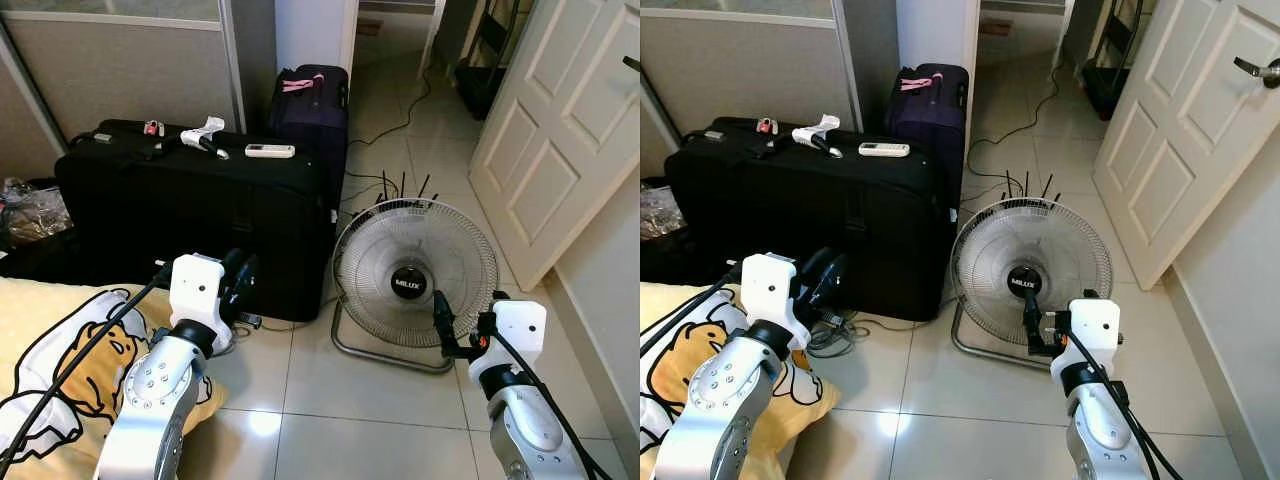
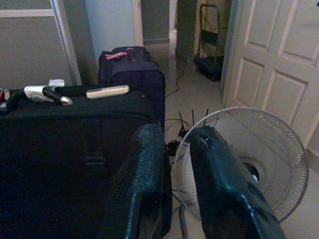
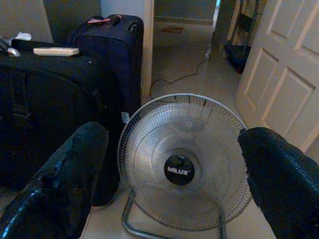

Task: Clean up the room

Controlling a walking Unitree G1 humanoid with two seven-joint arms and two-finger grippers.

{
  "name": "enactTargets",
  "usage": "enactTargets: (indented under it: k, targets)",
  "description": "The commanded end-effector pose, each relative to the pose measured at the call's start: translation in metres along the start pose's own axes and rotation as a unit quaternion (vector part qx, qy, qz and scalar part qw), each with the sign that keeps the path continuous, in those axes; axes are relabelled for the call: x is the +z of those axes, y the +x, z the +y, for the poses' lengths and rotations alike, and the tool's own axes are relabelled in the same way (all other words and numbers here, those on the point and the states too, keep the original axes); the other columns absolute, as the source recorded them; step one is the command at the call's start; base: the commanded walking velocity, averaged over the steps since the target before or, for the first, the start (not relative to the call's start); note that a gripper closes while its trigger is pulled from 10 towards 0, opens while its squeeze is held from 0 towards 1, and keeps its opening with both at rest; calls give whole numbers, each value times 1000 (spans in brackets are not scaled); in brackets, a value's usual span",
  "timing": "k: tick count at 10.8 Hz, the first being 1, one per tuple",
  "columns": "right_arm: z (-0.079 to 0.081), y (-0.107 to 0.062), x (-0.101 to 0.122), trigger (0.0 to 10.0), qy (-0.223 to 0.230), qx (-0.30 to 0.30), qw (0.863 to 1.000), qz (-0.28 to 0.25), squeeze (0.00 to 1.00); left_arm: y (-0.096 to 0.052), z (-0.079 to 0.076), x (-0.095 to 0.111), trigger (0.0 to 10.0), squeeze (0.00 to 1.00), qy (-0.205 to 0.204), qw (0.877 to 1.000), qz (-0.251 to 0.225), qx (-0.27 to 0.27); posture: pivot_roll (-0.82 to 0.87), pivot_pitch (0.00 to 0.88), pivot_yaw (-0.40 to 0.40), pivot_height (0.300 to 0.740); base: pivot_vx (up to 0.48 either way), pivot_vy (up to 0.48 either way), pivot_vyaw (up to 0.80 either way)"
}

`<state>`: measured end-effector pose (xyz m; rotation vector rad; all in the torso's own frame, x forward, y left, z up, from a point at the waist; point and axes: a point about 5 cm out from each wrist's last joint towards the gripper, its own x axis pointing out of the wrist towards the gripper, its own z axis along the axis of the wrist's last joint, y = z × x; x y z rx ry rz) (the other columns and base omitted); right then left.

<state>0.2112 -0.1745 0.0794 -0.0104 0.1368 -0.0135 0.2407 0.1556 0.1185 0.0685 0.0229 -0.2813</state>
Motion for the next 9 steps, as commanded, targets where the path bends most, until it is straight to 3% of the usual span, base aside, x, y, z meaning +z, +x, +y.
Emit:
enactTargets:
  k: [1,7,8,9]
  targets:
    - [-3,2,2,10000,-3,-6,1000,-5,0,1,1,0,10000,0,8,1000,1,3,-42,0,-7,740,0,0,0]
    - [-5,-3,-1,10000,-6,1,1000,-3,0,-2,-4,-1,10000,0,11,1000,7,3,-23,0,-32,740,0,0,0]
    - [-10,1,-1,10000,-20,-26,999,24,0,2,-3,-1,10000,0,-15,999,22,31,-25,0,-42,740,0,0,0]
    - [-8,22,21,10000,-99,-51,993,43,0,19,8,15,10000,0,-45,986,32,159,-51,0,-47,740,0,0,0]
